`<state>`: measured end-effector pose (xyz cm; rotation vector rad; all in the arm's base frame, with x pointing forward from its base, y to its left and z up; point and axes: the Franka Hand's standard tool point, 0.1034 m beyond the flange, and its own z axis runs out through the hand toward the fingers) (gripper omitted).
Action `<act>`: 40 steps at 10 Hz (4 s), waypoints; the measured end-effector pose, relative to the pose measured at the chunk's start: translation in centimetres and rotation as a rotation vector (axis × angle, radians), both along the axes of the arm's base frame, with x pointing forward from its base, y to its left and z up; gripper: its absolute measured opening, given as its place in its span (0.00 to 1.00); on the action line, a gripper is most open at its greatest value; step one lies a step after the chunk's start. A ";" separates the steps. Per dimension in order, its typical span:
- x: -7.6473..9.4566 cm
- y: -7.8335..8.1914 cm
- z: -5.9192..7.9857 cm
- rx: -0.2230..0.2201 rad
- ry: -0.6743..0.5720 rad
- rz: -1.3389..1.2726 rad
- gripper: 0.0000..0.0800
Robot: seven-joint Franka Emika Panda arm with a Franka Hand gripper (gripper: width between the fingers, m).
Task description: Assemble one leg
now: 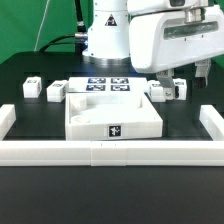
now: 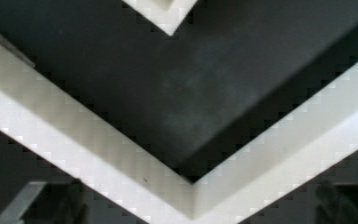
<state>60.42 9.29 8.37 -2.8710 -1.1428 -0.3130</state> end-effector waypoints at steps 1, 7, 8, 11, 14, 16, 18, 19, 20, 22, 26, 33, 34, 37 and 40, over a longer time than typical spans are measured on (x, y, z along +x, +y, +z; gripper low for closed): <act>0.0 0.0 0.0 0.000 -0.003 -0.001 0.81; 0.1 -0.1 0.0 0.001 -0.011 -0.003 0.81; 0.1 -0.1 0.0 0.001 -0.011 -0.003 0.81; 0.1 -0.1 0.0 0.001 -0.011 -0.003 0.81; -0.5 -2.4 -0.8 -0.082 -0.040 0.333 0.81; -1.5 -3.3 -1.6 -0.136 0.040 0.515 0.81; -1.4 -3.8 -1.4 -0.137 0.043 0.500 0.81; -1.4 -3.8 -1.5 -0.136 0.044 0.500 0.81; -1.4 -3.8 -1.5 -0.136 0.044 0.499 0.81; -2.0 -4.3 -1.7 -0.212 -0.032 0.751 0.81; -3.3 -4.1 -1.4 -0.279 -0.009 0.890 0.81; -8.4 -6.6 -2.6 -0.277 0.039 0.915 0.81; -9.5 -7.4 -2.5 -0.276 0.055 0.904 0.81; -11.1 -8.3 -2.9 -0.270 0.081 0.882 0.81; -11.3 -8.3 -3.1 -0.268 0.084 0.883 0.81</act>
Offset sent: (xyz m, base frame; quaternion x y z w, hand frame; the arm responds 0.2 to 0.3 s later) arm 0.0000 0.0000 0.0000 0.0000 0.0000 0.0000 1.0000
